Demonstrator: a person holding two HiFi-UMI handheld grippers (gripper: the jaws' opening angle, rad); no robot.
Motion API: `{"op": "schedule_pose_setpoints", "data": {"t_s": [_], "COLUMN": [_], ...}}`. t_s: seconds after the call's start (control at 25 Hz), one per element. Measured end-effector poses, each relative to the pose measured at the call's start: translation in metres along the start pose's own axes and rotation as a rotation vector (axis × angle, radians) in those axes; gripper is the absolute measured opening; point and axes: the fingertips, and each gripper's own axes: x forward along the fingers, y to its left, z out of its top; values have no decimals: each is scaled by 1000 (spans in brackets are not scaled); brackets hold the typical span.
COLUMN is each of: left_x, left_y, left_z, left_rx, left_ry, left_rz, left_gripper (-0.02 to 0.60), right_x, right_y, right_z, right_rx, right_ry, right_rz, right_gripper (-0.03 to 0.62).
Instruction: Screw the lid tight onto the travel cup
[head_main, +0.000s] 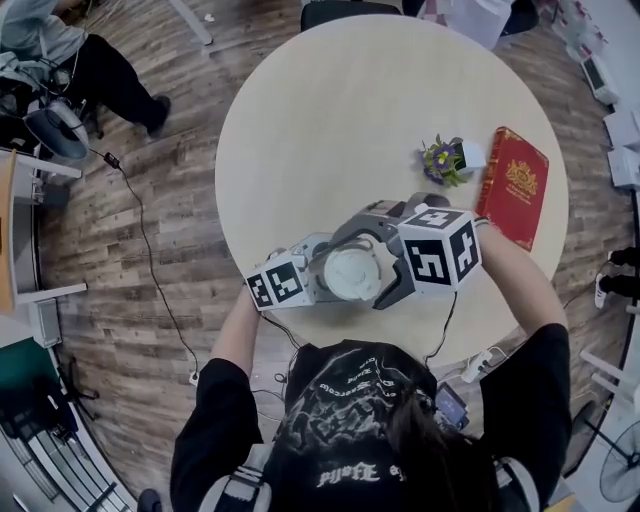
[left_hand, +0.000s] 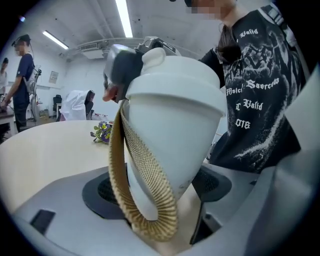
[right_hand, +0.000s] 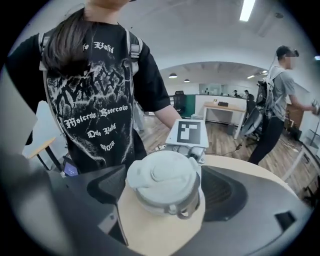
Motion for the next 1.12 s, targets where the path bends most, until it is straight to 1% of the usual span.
{"op": "schedule_pose_setpoints", "data": {"t_s": [0.08, 0.2, 0.32, 0.44, 0.56, 0.68, 0.8, 1.0, 1.12], "left_x": [0, -1, -2, -3, -3, -4, -4, -2, -1], "left_y": [1, 0, 0, -1, 0, 0, 0, 1, 1], "left_z": [0, -1, -1, -2, -3, -3, -3, -3, -3], "left_rx": [1, 2, -8, -52, -82, -102, -124, -150, -165], "left_ry": [1, -3, -15, -30, -46, -79, -109, -134, -151], "left_rz": [-7, -5, 4, 8, 32, 77, 126, 216, 282], "left_gripper": [408, 408, 410, 411, 411, 411, 411, 413, 413], "right_x": [5, 8, 8, 8, 7, 6, 5, 1, 1], "right_y": [1, 0, -1, -3, -5, -7, -9, -10, -9], "right_z": [-3, -2, 0, 2, 2, 3, 4, 3, 1], "right_rx": [-18, -31, -12, 32, 92, 156, 220, 324, 374], "right_ry": [15, 8, -18, -43, -79, -122, -161, -217, -242], "right_rz": [25, 15, -29, -94, -186, -297, -411, -613, -702], "right_gripper": [456, 445, 443, 442, 442, 440, 439, 437, 436]}}
